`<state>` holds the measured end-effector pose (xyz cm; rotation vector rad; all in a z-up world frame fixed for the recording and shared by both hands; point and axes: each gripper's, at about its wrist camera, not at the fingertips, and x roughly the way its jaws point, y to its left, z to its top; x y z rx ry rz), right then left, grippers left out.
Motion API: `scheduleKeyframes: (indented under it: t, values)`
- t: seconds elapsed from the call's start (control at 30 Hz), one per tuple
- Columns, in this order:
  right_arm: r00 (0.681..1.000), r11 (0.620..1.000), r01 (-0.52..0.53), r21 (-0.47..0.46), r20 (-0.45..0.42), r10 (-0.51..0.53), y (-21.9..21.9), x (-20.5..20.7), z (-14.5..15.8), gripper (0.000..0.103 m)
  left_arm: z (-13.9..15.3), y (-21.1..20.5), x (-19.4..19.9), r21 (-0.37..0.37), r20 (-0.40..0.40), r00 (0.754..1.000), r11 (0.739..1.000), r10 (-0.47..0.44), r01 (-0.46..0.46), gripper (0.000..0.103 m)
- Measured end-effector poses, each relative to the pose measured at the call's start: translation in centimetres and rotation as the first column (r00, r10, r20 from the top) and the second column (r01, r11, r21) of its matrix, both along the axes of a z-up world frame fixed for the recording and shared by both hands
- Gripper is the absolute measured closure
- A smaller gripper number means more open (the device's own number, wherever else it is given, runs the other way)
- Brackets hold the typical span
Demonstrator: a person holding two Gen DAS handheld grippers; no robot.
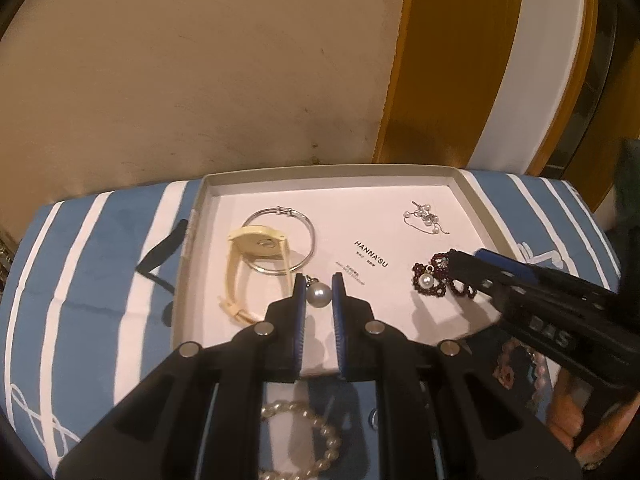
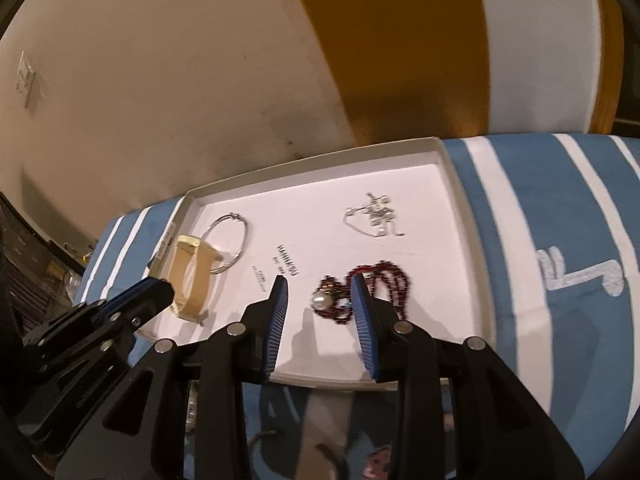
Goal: Organize jewelry
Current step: 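Carry both pearl pendants into the tray and open both tools, then grasp the pink bead bracelet with the right tool while the left tool grasps the pearl bracelet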
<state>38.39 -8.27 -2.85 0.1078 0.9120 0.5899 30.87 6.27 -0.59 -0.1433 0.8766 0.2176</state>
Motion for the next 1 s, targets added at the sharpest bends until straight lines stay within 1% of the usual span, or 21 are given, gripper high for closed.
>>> scheduleKeyframes:
  t: [0.17,0.3,0.33,0.37,0.4,0.43,0.5,0.6,0.63,0.67,0.83,1.0]
  values:
    - [0.999,1.000,0.006,-0.015,0.033,-0.006,-1.3,-0.1,0.3,0.065,-0.7,-0.2,1.9,0.009,-0.002,1.000,1.000,0.009,-0.009,0.090]
    - [0.999,1.000,0.010,-0.016,0.040,-0.009,-1.8,-0.1,0.2,0.065,-1.0,-0.2,3.2,0.028,-0.009,1.000,0.999,0.018,-0.018,0.089]
    - [0.999,1.000,0.010,-0.017,0.041,-0.009,-1.8,-0.1,0.1,0.065,-1.0,0.0,3.3,0.024,-0.007,1.000,0.999,0.028,-0.028,0.086]
    - [0.999,1.000,0.011,-0.022,0.041,-0.010,-2.0,-0.2,0.0,0.065,-1.0,0.1,3.4,0.021,-0.005,0.999,0.999,0.034,-0.034,0.075]
    - [0.999,1.000,0.012,-0.024,0.040,-0.011,-2.0,-0.2,-0.1,0.065,-0.9,0.2,3.3,0.020,-0.002,0.999,0.999,0.040,-0.040,0.069]
    - [0.999,1.000,0.012,-0.027,0.038,-0.011,-2.1,-0.3,-0.2,0.065,-0.7,0.2,3.2,0.025,0.007,0.999,0.998,0.049,-0.049,0.059]
    - [0.999,0.999,0.014,-0.030,0.035,-0.013,-2.3,-0.5,-0.3,0.065,-0.4,0.4,2.8,0.032,0.019,0.999,0.998,0.051,-0.051,0.057]
    - [0.999,0.999,0.019,-0.026,0.035,-0.019,-2.7,-1.0,-0.2,0.065,0.3,0.8,1.6,0.028,0.026,0.998,0.998,0.058,-0.058,0.054]
    - [0.999,1.000,0.022,-0.022,0.037,-0.021,-3.0,-1.3,-0.1,0.065,0.5,1.0,1.2,0.027,0.029,0.998,0.998,0.060,-0.060,0.051]
    - [0.999,1.000,0.024,-0.019,0.040,-0.023,-3.3,-1.6,0.0,0.065,0.8,1.2,0.5,0.029,0.035,0.997,0.997,0.064,-0.065,0.048]
    - [0.998,0.999,0.035,-0.003,0.055,-0.035,-5.0,-3.6,1.0,0.065,2.0,2.0,-3.6,0.035,0.058,0.996,0.996,0.074,-0.076,0.040]
    - [0.996,0.999,0.044,-0.014,0.076,-0.043,-6.4,-6.0,1.5,0.065,1.8,3.0,-8.1,0.043,0.048,0.994,0.994,0.097,-0.099,0.038]
